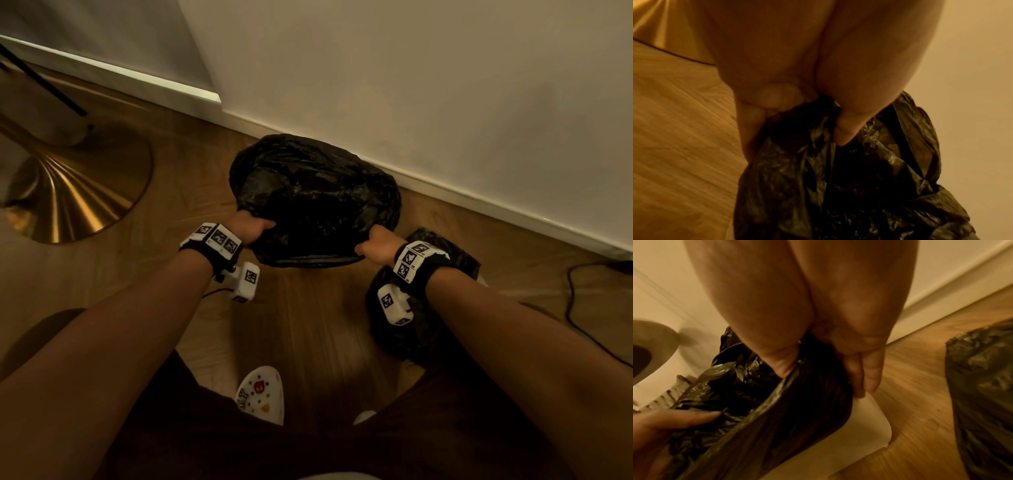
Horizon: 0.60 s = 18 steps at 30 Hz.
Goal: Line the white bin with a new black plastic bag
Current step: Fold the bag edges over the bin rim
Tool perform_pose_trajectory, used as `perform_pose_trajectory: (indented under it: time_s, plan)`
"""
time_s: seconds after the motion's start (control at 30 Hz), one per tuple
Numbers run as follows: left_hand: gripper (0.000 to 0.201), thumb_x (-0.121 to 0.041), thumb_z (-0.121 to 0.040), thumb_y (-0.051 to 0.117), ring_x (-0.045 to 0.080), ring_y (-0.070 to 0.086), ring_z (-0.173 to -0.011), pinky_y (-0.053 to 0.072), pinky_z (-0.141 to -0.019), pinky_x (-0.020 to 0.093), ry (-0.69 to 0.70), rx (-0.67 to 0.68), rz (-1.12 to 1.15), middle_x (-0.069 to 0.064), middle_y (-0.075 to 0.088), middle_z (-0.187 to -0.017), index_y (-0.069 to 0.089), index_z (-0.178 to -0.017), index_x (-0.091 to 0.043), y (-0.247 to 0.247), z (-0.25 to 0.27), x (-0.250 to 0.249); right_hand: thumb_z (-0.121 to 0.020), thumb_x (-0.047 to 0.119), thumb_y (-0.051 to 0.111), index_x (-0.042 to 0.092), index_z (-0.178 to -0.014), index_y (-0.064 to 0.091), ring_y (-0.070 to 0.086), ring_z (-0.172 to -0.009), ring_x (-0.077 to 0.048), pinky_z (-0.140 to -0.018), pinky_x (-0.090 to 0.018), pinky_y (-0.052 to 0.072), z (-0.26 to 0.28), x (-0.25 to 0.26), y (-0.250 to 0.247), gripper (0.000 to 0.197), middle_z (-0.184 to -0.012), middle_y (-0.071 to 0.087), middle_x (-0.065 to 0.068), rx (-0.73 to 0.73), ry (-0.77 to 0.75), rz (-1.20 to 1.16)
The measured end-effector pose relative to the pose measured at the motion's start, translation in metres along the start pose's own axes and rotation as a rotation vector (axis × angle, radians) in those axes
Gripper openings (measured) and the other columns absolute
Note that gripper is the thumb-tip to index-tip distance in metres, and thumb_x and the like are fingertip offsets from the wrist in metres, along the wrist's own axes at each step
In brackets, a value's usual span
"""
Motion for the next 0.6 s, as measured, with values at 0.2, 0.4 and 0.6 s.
perform_pose_trajectory:
  time_s: [0.2, 0.4, 0.6]
  plan:
    - [0.036, -0.027, -0.099, 0.052, 0.033, 0.058, -0.109, 0.041, -0.084, 0.032, 0.139, 0.0, -0.43, 0.017, 0.062, -0.126, 0.06, -0.128, -0.006, 0.0, 0.011, -0.013, -0.094, 0.032, 0.062, 0.004, -0.129, 0.052, 0.059, -0.108, -0.028, -0.081, -0.031, 0.051, -0.007, 0.002, -0.007, 0.046, -0.127, 0.059, -0.013, 0.022, -0.037, 0.147]
    - [0.049, -0.036, -0.092, 0.065, 0.028, 0.059, -0.115, 0.049, -0.101, 0.048, 0.059, 0.192, -0.124, 0.004, 0.061, -0.129, 0.053, -0.136, -0.018, -0.005, 0.004, 0.007, -0.09, 0.079, 0.03, 0.01, -0.153, 0.038, 0.045, -0.139, -0.034, -0.116, -0.044, 0.038, -0.002, 0.01, -0.009, 0.094, -0.156, 0.042, -0.013, 0.064, 0.039, -0.019]
    - [0.035, -0.036, -0.101, 0.049, 0.023, 0.061, -0.105, 0.052, -0.082, 0.039, -0.085, 0.224, 0.37, 0.005, 0.062, -0.125, 0.055, -0.128, -0.014, -0.006, -0.002, 0.017, -0.099, 0.066, 0.003, -0.004, -0.129, 0.06, 0.056, -0.122, -0.036, -0.108, -0.041, 0.041, -0.017, 0.016, -0.015, 0.095, -0.138, 0.057, -0.024, -0.055, 0.09, -0.014]
Point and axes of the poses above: each hand's wrist, its own z-axis away from the middle knuckle, its own y-axis out of the palm, x = y × z, the point moved 8 cm from there along -z, towards the middle knuckle
